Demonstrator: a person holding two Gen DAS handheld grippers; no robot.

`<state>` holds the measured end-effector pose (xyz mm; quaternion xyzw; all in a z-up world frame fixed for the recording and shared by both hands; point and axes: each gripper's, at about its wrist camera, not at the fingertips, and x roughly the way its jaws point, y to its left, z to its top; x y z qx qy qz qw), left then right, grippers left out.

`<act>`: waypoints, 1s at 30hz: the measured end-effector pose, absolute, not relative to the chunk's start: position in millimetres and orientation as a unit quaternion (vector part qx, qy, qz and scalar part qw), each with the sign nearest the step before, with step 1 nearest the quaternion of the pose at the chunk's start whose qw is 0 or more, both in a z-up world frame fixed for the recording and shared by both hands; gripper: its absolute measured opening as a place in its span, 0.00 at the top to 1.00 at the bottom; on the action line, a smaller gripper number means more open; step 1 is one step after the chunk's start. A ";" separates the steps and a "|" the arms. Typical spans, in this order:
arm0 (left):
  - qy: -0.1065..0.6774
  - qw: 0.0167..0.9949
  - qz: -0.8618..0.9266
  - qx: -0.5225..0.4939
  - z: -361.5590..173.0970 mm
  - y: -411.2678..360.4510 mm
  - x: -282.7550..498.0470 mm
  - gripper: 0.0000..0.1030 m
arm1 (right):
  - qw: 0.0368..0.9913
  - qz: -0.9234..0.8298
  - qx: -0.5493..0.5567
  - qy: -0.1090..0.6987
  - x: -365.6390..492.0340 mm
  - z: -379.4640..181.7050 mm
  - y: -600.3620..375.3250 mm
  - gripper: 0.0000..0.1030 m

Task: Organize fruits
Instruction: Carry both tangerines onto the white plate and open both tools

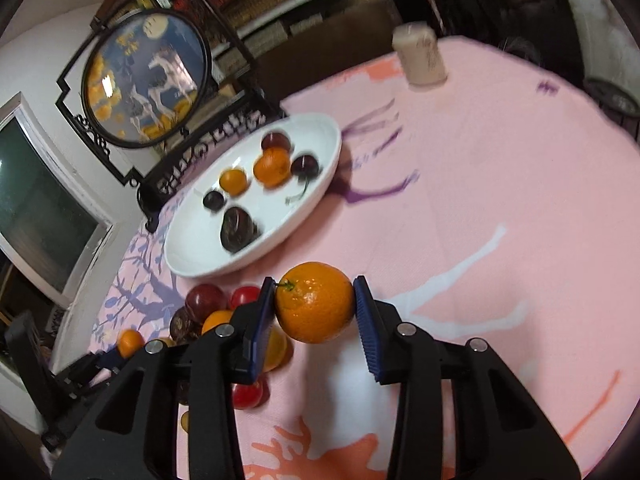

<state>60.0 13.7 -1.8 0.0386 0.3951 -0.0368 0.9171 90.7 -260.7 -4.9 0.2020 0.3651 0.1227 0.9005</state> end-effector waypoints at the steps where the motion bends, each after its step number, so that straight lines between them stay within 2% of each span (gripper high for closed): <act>1: 0.393 0.918 -0.037 0.036 2.0 14.1 64.2 0.63 | 0.906 0.118 0.199 0.354 88.4 -0.5 -262.3 0.62; 7: 0.378 0.925 -0.039 0.011 30.3 12.6 113.4 0.63 | 0.931 0.112 0.178 0.298 79.8 27.0 -264.2 0.62; 15: 0.367 0.930 -0.024 0.008 35.5 -1.8 182.4 0.62 | 0.937 0.116 0.116 0.308 140.9 50.8 -227.7 0.61; 16: 0.366 0.930 -0.019 0.006 33.6 -0.8 188.4 0.60 | 0.938 0.112 0.107 0.312 152.2 48.0 -220.5 0.61; 18: 0.366 0.930 -0.016 -0.011 28.5 3.6 199.7 0.39 | 0.937 0.109 0.090 0.320 169.0 40.5 -209.3 0.61; 20: 0.368 0.930 -0.019 -0.018 25.4 6.9 203.2 0.37 | 0.935 0.107 0.079 0.329 180.2 31.0 -200.2 0.59; 21: 0.370 0.929 -0.021 -0.015 24.1 7.6 204.7 0.37 | 0.934 0.106 0.072 0.332 183.7 25.6 -196.8 0.51; 22: 0.371 0.928 -0.022 -0.014 23.6 8.1 204.6 0.37 | 0.935 0.102 0.063 0.334 185.0 21.9 -195.3 0.50; 26: 0.369 0.929 -0.028 -0.022 27.2 10.6 201.6 0.31 | 0.941 0.101 0.071 0.315 177.9 24.4 -206.9 0.49; 30: 0.363 0.931 -0.027 -0.017 31.0 13.7 188.9 0.29 | 0.945 0.100 0.081 0.299 165.0 31.7 -215.1 0.43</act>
